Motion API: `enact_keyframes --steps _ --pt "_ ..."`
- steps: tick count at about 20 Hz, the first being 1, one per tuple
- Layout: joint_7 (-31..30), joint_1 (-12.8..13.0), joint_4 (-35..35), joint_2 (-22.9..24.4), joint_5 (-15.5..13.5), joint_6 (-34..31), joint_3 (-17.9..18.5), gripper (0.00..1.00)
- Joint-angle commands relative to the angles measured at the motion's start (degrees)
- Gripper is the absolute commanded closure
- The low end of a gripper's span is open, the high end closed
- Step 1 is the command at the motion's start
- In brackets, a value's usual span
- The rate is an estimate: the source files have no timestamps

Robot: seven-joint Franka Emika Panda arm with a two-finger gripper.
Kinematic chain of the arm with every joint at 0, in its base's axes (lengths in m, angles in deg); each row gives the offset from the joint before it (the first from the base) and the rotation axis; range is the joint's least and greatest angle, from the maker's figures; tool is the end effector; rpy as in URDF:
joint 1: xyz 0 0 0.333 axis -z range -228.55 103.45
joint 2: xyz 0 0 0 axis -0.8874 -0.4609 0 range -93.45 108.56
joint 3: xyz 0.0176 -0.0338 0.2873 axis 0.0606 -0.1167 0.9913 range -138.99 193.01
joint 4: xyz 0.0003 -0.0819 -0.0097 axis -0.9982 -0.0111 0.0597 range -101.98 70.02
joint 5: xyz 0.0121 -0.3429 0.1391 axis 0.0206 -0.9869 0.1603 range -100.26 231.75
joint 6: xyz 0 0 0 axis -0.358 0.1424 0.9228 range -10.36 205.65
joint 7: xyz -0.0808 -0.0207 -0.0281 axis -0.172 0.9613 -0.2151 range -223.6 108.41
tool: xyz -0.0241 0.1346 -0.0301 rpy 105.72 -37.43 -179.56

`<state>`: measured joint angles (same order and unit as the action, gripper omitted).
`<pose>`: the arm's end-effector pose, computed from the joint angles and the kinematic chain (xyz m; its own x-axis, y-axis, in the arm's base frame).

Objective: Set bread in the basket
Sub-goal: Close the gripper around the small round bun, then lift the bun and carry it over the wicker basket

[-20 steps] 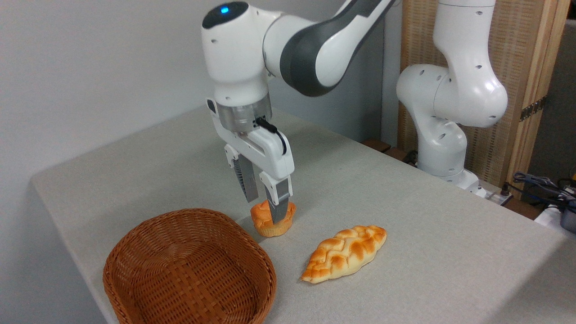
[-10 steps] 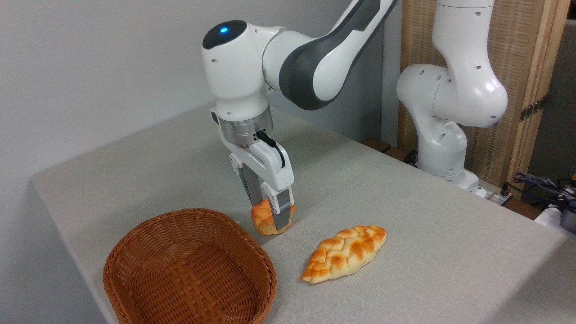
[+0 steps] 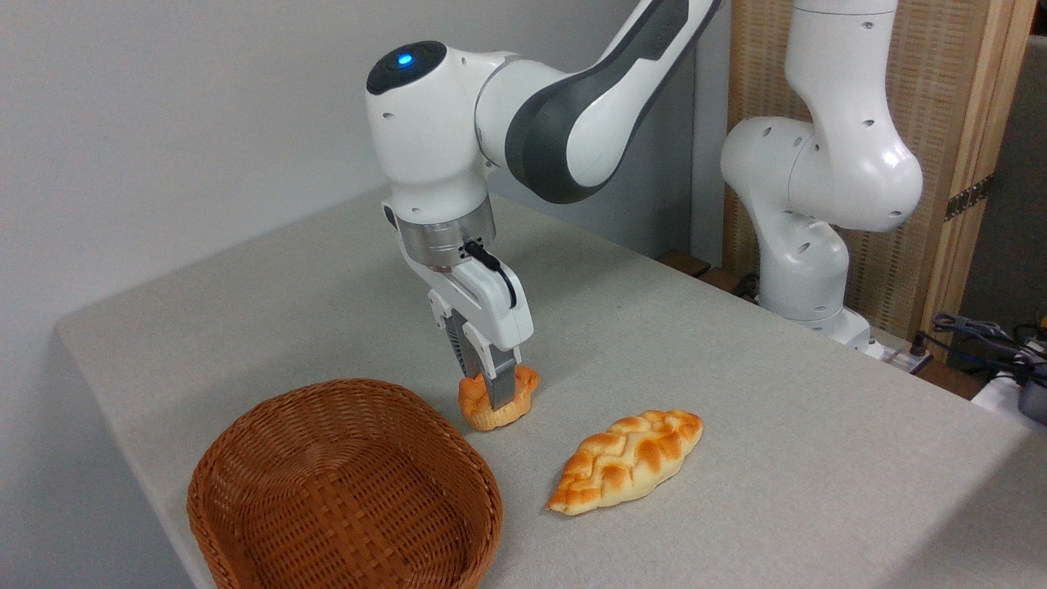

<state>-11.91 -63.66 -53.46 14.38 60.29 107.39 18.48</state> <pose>0.4734 -0.0701 0.3712 0.6375 -0.7705 -0.0035 -0.7668 -0.6348 0.0951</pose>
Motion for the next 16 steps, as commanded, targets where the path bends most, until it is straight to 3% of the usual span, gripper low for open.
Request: enact_keyframes --steps 1,3,9,13,16 --pt "2.04 0.14 1.44 0.73 -0.34 -4.13 0.09 0.68" --pt "2.39 0.05 5.91 0.30 -0.34 -9.31 0.35 0.68" --pt "2.65 -0.56 17.24 -2.33 -0.43 -14.51 1.23 0.68" --pt "2.04 -0.74 29.11 -9.97 -0.96 -15.23 1.41 0.67" --pt "1.78 -0.74 36.23 -16.91 -0.78 -14.79 1.32 0.59"
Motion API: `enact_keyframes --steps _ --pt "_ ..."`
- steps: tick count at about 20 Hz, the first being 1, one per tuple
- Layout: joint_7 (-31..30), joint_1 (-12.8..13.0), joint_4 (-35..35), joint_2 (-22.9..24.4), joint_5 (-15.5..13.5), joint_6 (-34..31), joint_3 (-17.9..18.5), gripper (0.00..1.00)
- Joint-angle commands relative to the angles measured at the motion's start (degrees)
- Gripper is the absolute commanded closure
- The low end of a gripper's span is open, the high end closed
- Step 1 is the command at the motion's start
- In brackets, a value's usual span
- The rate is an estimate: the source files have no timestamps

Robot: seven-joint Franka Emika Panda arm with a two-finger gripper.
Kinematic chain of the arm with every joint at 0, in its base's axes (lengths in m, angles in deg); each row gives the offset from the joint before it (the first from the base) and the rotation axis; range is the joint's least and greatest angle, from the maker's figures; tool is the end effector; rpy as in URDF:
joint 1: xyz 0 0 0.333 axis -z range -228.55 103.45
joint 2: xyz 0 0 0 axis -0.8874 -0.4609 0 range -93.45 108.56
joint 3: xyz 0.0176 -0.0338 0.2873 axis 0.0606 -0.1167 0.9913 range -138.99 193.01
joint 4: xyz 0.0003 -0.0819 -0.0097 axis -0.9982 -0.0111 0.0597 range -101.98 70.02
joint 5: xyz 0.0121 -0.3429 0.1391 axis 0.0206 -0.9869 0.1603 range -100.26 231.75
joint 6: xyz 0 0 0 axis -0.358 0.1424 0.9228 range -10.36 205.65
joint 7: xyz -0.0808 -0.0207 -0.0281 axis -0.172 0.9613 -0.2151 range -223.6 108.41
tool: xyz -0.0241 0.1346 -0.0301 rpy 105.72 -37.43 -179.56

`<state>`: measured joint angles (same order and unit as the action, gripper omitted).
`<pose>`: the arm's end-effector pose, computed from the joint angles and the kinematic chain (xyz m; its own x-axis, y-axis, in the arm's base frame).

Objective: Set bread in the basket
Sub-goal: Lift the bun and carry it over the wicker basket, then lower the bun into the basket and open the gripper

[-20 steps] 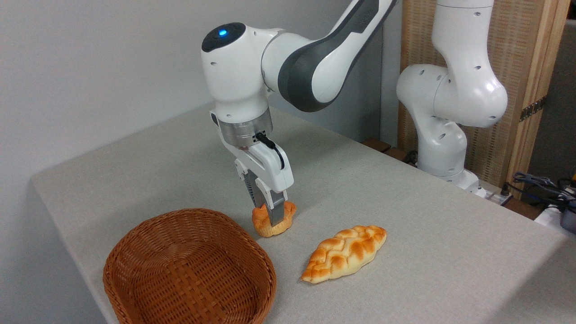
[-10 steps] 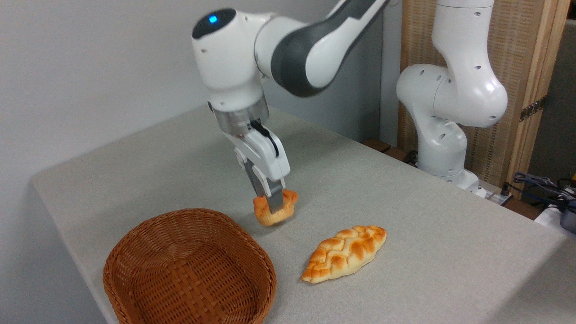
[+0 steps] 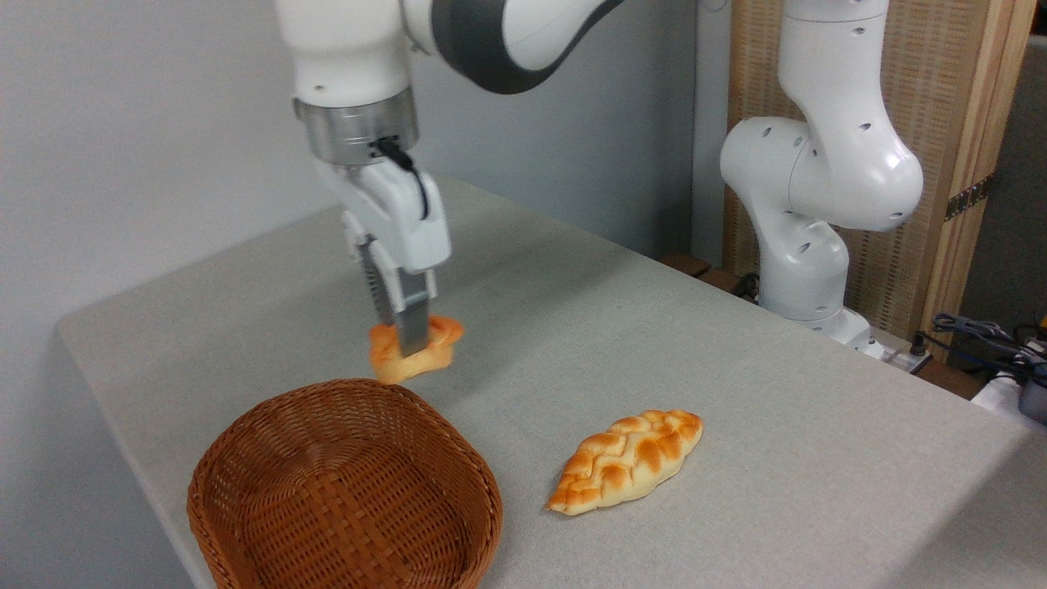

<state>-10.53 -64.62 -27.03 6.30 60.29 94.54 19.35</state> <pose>0.5473 -0.0642 0.4876 0.6228 -0.7774 0.0883 -0.7821 -0.6214 0.0455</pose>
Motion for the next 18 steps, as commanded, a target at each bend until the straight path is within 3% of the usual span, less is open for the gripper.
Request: enact_keyframes --steps 1,3,7,10,18 --pt "0.05 0.22 11.30 -10.68 -0.78 -1.33 0.36 0.58" --pt "0.22 0.31 12.45 -13.41 -0.61 -0.19 -0.25 0.52" --pt "0.40 0.48 12.28 -16.14 0.71 5.26 -0.43 0.13" --pt "0.75 0.57 12.19 -16.76 1.59 6.50 -0.43 0.00" --pt "0.66 0.57 12.19 -16.59 1.59 6.41 -0.43 0.00"
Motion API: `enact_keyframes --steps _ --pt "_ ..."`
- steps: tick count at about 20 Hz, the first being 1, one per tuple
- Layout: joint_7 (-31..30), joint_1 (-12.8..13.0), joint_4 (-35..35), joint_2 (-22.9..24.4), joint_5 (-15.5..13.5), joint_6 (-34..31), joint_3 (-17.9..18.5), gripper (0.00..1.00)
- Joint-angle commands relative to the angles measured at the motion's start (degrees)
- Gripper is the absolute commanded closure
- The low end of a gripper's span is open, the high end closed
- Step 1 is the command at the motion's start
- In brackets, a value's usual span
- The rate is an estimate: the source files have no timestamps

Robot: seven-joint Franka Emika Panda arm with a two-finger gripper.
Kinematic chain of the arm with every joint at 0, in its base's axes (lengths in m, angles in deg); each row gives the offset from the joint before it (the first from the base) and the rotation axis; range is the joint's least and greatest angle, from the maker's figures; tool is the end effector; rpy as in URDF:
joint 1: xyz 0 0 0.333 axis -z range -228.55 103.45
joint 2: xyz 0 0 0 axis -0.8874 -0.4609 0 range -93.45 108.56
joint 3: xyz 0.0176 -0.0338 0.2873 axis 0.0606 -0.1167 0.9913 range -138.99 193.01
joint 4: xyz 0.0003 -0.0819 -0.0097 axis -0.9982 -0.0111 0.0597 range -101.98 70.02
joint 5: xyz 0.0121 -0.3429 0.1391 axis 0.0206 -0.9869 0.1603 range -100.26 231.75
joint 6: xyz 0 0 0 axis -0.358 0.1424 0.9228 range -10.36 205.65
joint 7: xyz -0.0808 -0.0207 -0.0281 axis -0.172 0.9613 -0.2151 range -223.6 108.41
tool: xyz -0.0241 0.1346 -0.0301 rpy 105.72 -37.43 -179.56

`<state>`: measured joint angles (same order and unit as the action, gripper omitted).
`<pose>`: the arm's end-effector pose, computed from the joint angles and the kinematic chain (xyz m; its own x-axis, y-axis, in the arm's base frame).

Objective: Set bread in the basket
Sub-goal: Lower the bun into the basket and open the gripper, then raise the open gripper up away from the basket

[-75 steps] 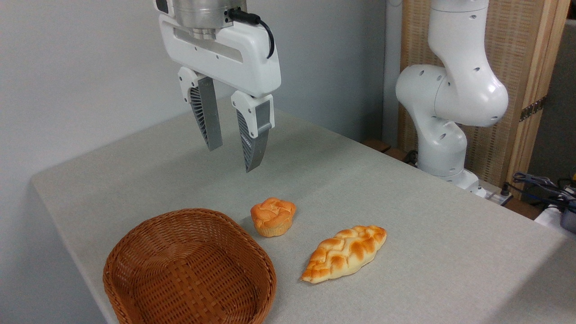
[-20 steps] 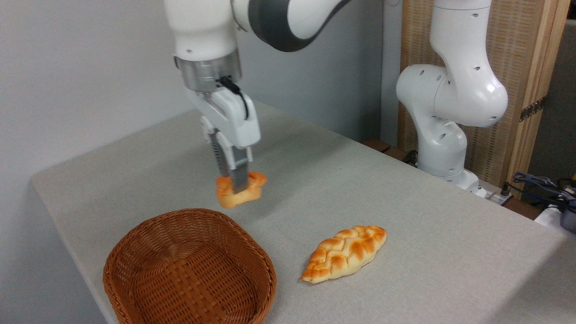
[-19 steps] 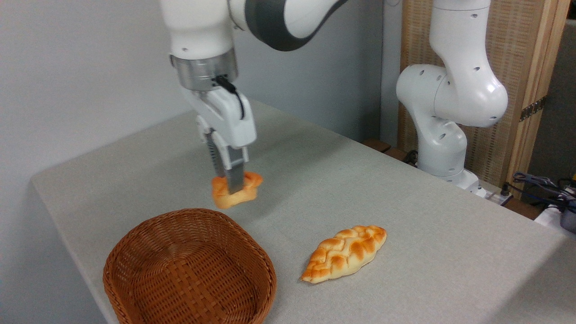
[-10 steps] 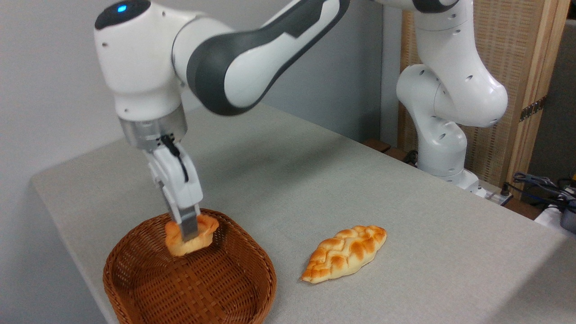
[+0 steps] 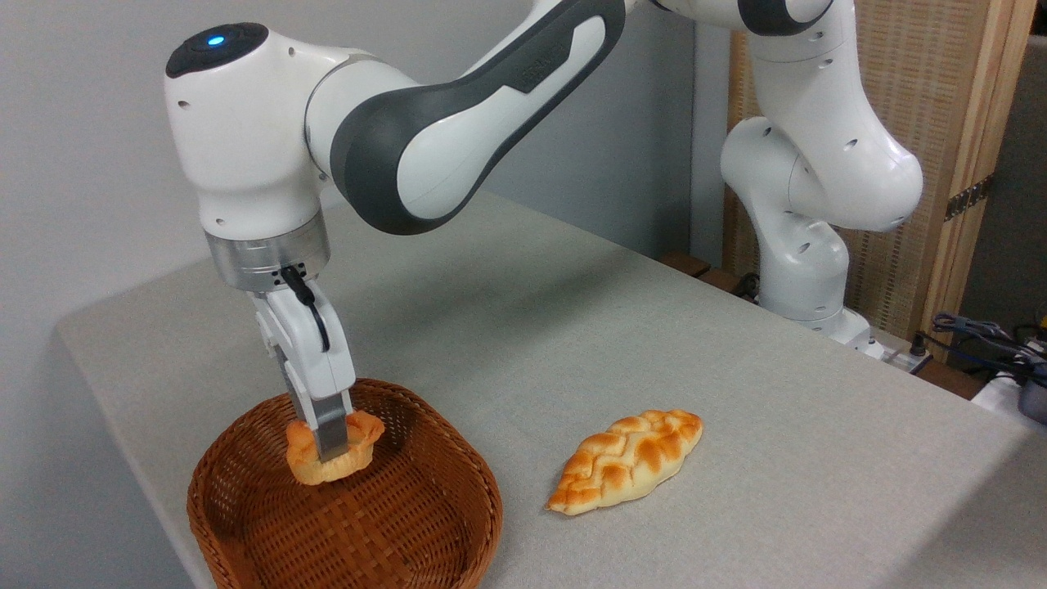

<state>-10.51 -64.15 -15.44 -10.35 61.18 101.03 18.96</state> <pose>0.6278 -0.0711 0.4215 0.6183 -0.7762 0.1232 -0.7847 -0.6184 0.0418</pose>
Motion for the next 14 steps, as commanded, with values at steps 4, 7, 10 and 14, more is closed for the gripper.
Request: enact_keyframes --steps 4,7,10,14 --pt "0.47 0.11 0.70 0.24 0.61 -0.08 -0.13 0.00" --pt "-0.32 -0.16 0.17 3.39 0.61 -2.27 -0.13 0.00" --pt "-1.29 -1.81 0.08 8.14 0.70 -8.33 -0.04 0.00" --pt "-1.29 -2.97 -0.53 13.33 0.70 -15.01 0.75 0.00"
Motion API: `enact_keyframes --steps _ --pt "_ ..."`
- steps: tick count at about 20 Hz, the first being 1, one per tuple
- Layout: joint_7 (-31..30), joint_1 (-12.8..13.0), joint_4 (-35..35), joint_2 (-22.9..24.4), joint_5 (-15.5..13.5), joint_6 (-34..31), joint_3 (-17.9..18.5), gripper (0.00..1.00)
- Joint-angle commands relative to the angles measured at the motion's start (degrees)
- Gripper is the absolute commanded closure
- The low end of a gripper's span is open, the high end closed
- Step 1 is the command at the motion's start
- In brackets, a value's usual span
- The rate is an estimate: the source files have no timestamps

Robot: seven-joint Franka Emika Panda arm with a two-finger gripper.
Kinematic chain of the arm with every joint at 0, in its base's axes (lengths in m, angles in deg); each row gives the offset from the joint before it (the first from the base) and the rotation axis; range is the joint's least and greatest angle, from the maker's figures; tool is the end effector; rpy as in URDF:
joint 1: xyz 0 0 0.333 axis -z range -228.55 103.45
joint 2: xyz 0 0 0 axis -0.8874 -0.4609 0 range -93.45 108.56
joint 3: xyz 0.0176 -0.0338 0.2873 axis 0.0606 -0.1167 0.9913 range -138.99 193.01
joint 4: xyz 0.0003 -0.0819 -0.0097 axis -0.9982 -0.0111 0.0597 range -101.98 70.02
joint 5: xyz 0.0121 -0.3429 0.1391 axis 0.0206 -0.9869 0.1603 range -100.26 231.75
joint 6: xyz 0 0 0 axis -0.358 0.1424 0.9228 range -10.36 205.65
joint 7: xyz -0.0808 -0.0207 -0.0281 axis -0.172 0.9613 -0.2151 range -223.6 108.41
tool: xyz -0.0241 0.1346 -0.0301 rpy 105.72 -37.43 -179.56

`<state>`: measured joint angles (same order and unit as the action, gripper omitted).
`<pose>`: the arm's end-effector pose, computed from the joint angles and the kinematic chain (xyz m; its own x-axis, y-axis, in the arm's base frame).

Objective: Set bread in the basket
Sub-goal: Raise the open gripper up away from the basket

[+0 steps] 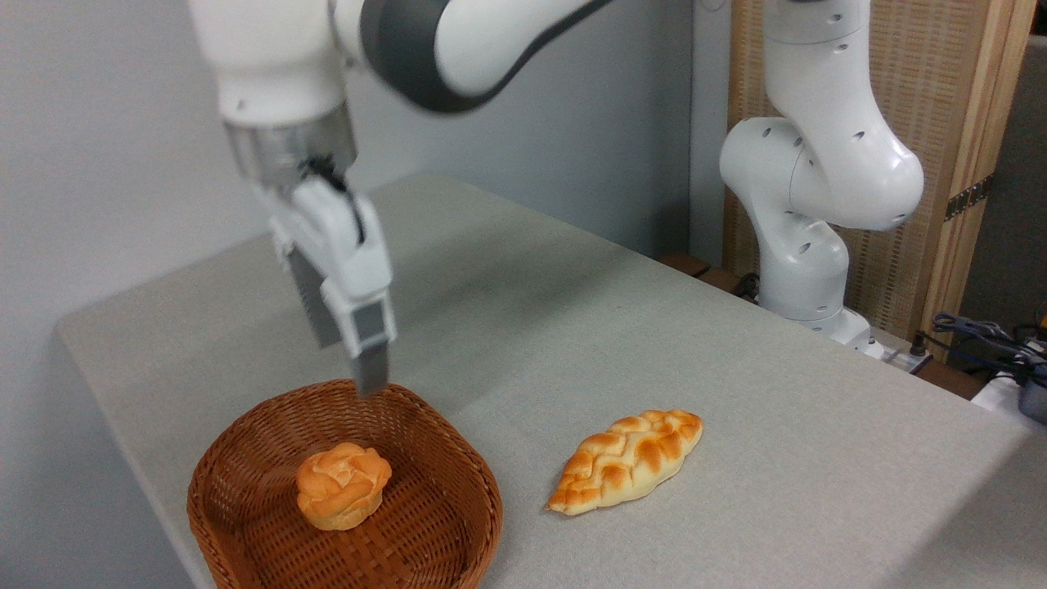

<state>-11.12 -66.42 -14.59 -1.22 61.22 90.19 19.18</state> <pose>0.5855 -0.0459 0.5069 0.6457 -0.7573 0.0980 -0.7629 -0.6453 0.0403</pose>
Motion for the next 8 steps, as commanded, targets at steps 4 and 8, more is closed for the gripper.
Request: enact_keyframes --steps 4,8 --pt "-0.42 -0.71 -4.10 7.80 0.66 -5.76 0.89 0.00" --pt "0.19 -0.09 -3.93 9.57 0.66 -8.67 3.70 0.00"
